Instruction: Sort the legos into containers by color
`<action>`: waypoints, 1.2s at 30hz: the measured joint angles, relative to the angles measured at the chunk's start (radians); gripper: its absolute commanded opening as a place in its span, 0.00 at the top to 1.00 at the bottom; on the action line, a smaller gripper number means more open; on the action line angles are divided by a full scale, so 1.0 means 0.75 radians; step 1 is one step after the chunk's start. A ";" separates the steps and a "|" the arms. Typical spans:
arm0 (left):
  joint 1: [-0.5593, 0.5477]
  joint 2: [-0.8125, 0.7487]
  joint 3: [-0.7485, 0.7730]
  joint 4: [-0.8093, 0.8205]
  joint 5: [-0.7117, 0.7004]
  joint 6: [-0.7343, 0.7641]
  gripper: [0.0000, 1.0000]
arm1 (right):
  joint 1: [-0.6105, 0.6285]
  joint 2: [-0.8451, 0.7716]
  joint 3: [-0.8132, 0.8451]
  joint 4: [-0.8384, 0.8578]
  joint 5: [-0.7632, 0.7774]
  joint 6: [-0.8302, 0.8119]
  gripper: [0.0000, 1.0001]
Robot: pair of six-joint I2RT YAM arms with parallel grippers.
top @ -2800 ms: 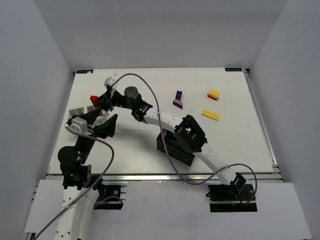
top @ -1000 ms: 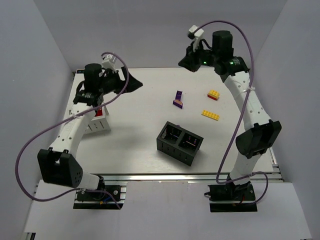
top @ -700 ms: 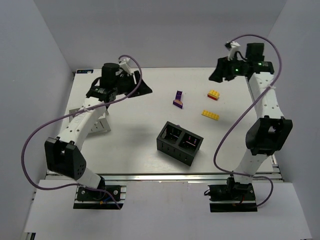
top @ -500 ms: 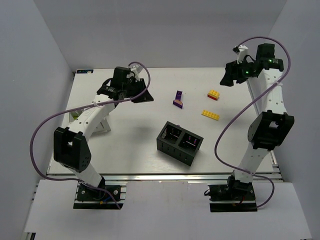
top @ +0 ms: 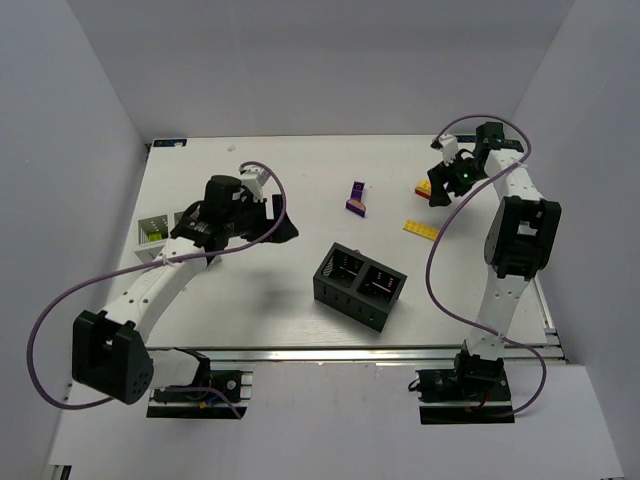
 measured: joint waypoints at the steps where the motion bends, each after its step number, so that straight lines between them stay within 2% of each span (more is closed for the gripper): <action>1: 0.000 -0.030 -0.030 0.014 0.001 0.008 0.09 | 0.004 0.000 -0.013 0.042 0.011 0.001 0.15; 8: 0.000 -0.169 -0.152 0.026 0.000 0.062 0.08 | 0.062 0.053 -0.035 0.270 0.148 -0.031 0.14; 18: 0.006 -0.230 -0.215 0.035 -0.005 0.096 0.08 | 0.128 0.293 0.194 0.302 0.242 -0.066 0.16; 30: 0.006 -0.229 -0.231 0.035 -0.006 0.111 0.08 | 0.122 0.321 0.238 0.309 0.274 -0.064 0.34; 33: 0.006 -0.229 -0.231 0.036 -0.006 0.110 0.08 | 0.122 0.321 0.243 0.300 0.269 -0.069 0.46; 36: 0.006 -0.229 -0.235 0.039 -0.006 0.110 0.08 | 0.121 0.321 0.246 0.291 0.249 -0.079 0.49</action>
